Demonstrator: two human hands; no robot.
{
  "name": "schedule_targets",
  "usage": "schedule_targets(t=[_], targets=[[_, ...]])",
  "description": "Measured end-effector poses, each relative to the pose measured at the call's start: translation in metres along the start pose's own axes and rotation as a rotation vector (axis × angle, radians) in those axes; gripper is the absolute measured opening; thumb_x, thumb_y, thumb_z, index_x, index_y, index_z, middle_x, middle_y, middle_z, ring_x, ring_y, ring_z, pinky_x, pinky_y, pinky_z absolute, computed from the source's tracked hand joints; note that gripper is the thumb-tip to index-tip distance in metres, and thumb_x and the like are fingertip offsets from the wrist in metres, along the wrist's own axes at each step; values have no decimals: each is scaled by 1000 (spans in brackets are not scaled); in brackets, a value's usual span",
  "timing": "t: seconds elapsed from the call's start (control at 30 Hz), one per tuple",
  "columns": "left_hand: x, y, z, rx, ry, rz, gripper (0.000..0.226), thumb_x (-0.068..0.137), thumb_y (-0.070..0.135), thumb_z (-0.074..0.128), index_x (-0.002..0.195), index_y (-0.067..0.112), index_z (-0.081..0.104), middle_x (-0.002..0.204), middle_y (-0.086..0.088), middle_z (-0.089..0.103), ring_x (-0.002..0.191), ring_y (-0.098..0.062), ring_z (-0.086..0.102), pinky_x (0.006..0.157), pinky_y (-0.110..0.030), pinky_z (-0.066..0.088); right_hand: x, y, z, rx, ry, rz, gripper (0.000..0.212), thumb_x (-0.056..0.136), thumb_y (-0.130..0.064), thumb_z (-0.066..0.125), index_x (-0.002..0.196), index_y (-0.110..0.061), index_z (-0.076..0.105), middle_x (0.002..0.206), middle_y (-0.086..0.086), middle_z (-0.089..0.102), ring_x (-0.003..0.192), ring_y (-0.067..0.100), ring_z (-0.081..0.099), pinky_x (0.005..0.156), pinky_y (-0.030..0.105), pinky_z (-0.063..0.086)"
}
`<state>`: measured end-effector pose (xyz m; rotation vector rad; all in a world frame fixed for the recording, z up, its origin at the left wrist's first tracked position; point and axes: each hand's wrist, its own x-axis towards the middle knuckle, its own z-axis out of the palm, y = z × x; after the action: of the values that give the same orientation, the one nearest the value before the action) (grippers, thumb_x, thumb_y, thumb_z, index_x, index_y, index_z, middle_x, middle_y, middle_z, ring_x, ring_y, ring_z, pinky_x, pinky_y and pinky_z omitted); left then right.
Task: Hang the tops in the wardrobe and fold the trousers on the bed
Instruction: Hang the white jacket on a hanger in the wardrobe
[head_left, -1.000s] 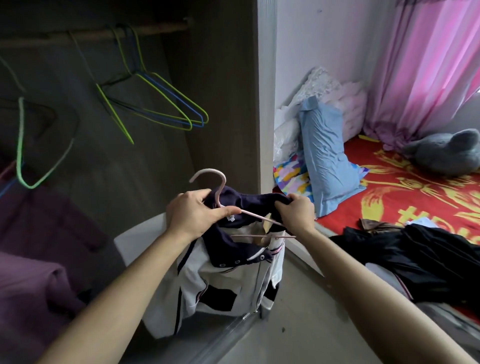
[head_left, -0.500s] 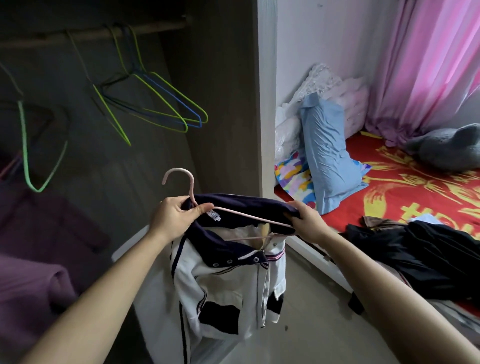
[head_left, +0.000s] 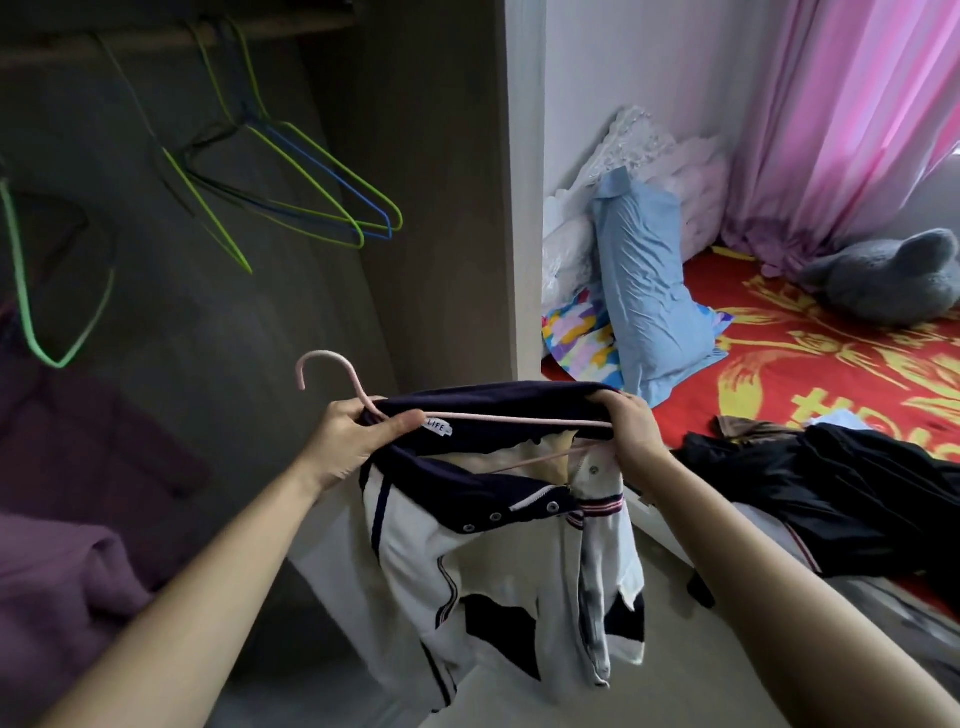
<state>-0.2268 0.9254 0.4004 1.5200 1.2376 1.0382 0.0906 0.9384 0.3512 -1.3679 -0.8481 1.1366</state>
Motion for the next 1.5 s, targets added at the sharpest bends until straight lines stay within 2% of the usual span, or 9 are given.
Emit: schedule_targets(t=[0.17,0.33,0.47,0.67,0.87,1.03,1.23,1.4,1.5], targets=[[0,5,24,160,25,106,19,71,28,84,84,15,80,83,0,77,82,-18,74,76,-29,56,5,2,-14,-805,232,-428,36,93,-34,54,65,-15,42,56,2,48,60,30,45,57,37,31],[6,3,50,424,233,302,42,67,60,78,70,18,74,71,0,67,67,-23,66,64,-42,52,13,4,-36,-1192,238,-562,29,97,-36,53,83,-12,43,73,18,65,68,43,63,58,37,33],[16,-3,61,635,299,309,50,69,57,80,55,21,48,66,2,57,64,-25,59,57,-40,48,11,7,-38,-1202,193,-502,27,101,-35,46,86,-13,39,81,20,65,74,42,64,60,38,34],[22,-17,54,834,291,225,47,71,69,64,69,21,62,81,6,67,82,-26,67,67,-38,54,-11,-14,-13,-854,-21,-541,18,101,-21,50,84,-15,49,74,1,56,71,25,53,64,34,32],[26,-12,43,279,145,-6,32,69,17,88,67,1,61,67,-16,65,66,-18,54,67,-36,45,-33,-29,10,-545,-501,-254,19,102,-15,55,119,-11,62,110,11,69,101,24,68,89,39,56],[12,-3,42,228,-79,-69,25,69,-5,62,92,4,66,81,-5,64,78,-17,55,74,-32,44,-40,-27,29,-145,-480,-115,48,97,-3,58,139,-25,51,114,2,66,88,5,71,74,20,55],[8,20,39,-16,82,45,42,59,4,55,99,16,62,83,8,65,77,-4,58,73,-17,45,-38,-43,40,-749,-517,-470,22,95,-38,56,110,-28,67,94,-10,68,91,10,63,80,29,47],[13,33,37,-192,147,72,50,57,-1,53,107,0,57,89,0,65,84,-9,61,79,-24,49,-25,-51,35,-1278,-280,-1024,44,95,-60,39,98,-23,63,97,0,52,90,22,49,78,36,37],[18,40,39,-145,137,107,36,59,1,54,94,10,51,72,10,61,67,-2,55,63,-17,44,-22,-56,45,-1234,-361,-1049,36,102,-52,40,104,-19,56,103,2,53,94,25,51,79,38,39]])
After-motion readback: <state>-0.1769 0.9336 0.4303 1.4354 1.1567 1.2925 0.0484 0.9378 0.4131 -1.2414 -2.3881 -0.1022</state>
